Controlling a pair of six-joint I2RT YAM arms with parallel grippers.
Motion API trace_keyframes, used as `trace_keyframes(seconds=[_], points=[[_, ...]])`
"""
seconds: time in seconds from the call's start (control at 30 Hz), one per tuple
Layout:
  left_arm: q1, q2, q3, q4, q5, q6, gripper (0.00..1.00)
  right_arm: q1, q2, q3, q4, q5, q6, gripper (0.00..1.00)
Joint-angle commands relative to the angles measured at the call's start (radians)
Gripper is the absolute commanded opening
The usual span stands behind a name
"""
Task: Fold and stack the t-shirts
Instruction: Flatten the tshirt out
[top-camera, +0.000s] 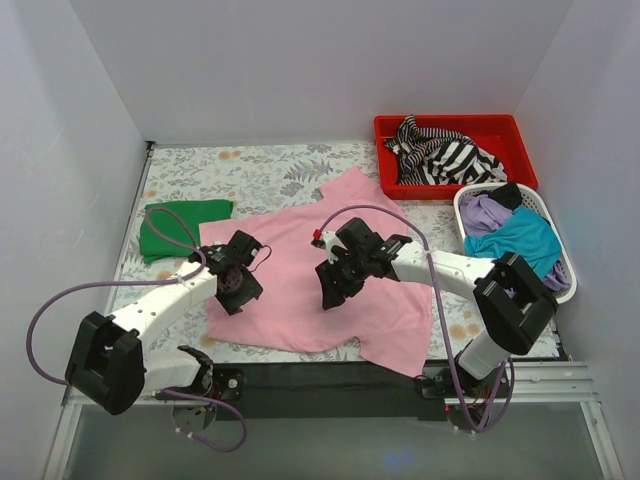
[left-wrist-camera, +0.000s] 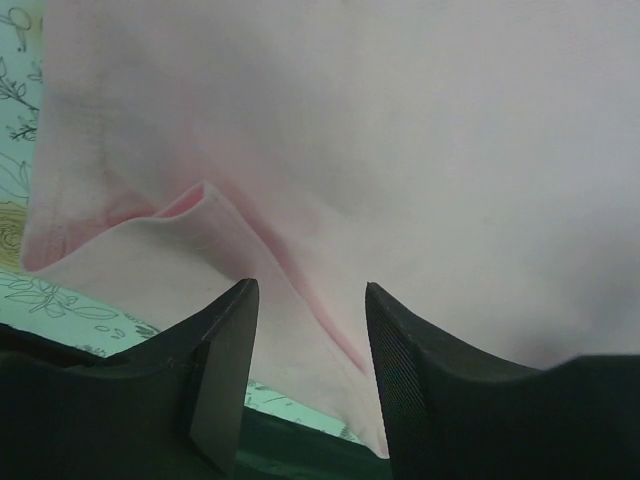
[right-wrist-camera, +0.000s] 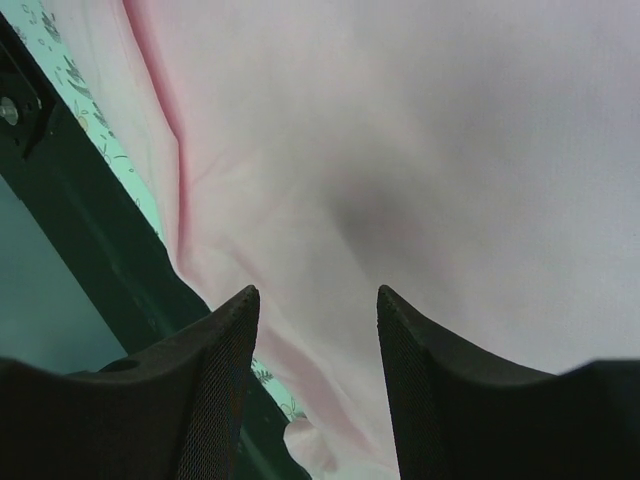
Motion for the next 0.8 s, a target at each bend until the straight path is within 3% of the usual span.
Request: trace_keyframes(seconds=[0.0,0.43,0.77], points=[[-0.005,-0.009,-0.039,-0.045,-0.005,-0.006,0.45,-0.001,-0.052,0.05,0.0,0.018,0.002,0.57],[-0.005,-0.103,-0.059,0.071,-0.059,-0.068,0.44,-0.001,-0.045,0.016,-0.009,0.023,-0.027,0.58],[-0.004,0.1,-0.112,0.177,-0.026,-0.046,0.43,-0.001,-0.045,0.005,-0.021,0.038,-0.036,0.58]])
